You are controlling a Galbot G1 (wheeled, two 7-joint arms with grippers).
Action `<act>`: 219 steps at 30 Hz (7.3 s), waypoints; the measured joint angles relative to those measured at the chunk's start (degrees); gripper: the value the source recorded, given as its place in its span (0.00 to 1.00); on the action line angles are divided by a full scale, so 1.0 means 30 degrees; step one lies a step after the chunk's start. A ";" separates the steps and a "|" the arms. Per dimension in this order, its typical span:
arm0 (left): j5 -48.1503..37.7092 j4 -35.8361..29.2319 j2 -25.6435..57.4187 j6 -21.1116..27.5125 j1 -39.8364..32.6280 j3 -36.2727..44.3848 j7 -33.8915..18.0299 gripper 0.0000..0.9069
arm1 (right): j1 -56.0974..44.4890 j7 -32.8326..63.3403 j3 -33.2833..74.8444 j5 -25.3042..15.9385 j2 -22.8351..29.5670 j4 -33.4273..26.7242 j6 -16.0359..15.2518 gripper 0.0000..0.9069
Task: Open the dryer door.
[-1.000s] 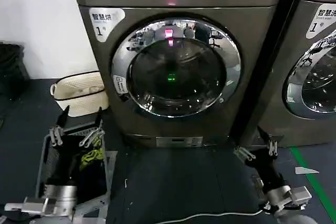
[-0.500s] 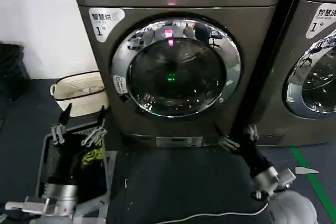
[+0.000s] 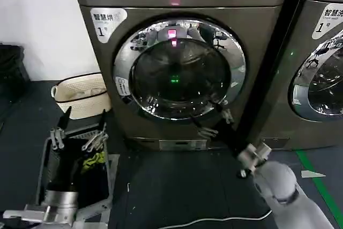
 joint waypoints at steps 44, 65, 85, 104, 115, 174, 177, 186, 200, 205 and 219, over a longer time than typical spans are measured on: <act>0.0376 -0.0206 -0.0162 -0.0381 0.0212 -0.0306 0.0230 1.00 | 0.8222 -0.0094 -0.6606 -0.0483 0.5266 -0.8320 -0.0057 1.00; 0.0322 -0.0224 -0.0145 -0.0447 0.0284 -0.0550 0.0291 1.00 | 0.9741 -0.0663 -0.7466 -0.0713 0.6597 -1.1397 0.0166 1.00; 0.0303 -0.0288 -0.0132 -0.0541 0.0377 -0.0597 0.0345 1.00 | 1.1016 -0.1890 -0.8422 -0.0317 0.7201 -1.2965 0.0125 1.00; 0.0299 -0.0226 -0.0103 -0.0523 0.0357 -0.0664 0.0382 1.00 | 1.0401 -0.5166 -0.8753 0.1400 0.5625 -1.1327 0.1300 1.00; -0.0732 -0.0321 0.0192 -0.0254 0.0252 -0.1577 0.0430 1.00 | 0.9753 -0.7441 -0.9492 0.1913 0.3685 -0.9162 0.1638 1.00; -0.4249 0.7532 0.7287 -0.0705 -1.0385 0.8591 0.6511 1.00 | -1.6259 -1.1267 2.3025 0.6295 -0.1227 0.1939 0.6444 1.00; -0.4121 0.8002 0.6997 -0.0710 -1.1210 0.9979 0.6469 1.00 | -1.7055 -0.7440 2.5400 0.4576 0.0270 0.2160 0.5771 1.00; -0.3642 0.9678 0.5686 -0.0591 -1.3935 1.4175 0.6285 1.00 | -1.6868 0.4265 3.1196 -0.0003 0.3372 0.1450 0.1418 1.00; -0.3157 1.3331 0.2862 -0.0466 -1.7486 1.7901 0.5693 1.00 | -1.6092 0.8305 3.7198 -0.2972 0.5573 -0.1826 -0.0504 1.00; -0.3154 1.4753 0.1837 -0.0358 -1.8700 1.8974 0.5550 1.00 | -1.6139 0.9475 3.8201 -0.3494 0.5785 -0.2131 -0.1003 1.00; -0.3454 1.9757 -0.1269 -0.0018 -2.2486 2.0864 0.5485 1.00 | -1.5889 1.1163 3.8137 -0.4026 0.6667 -0.1761 -0.1428 1.00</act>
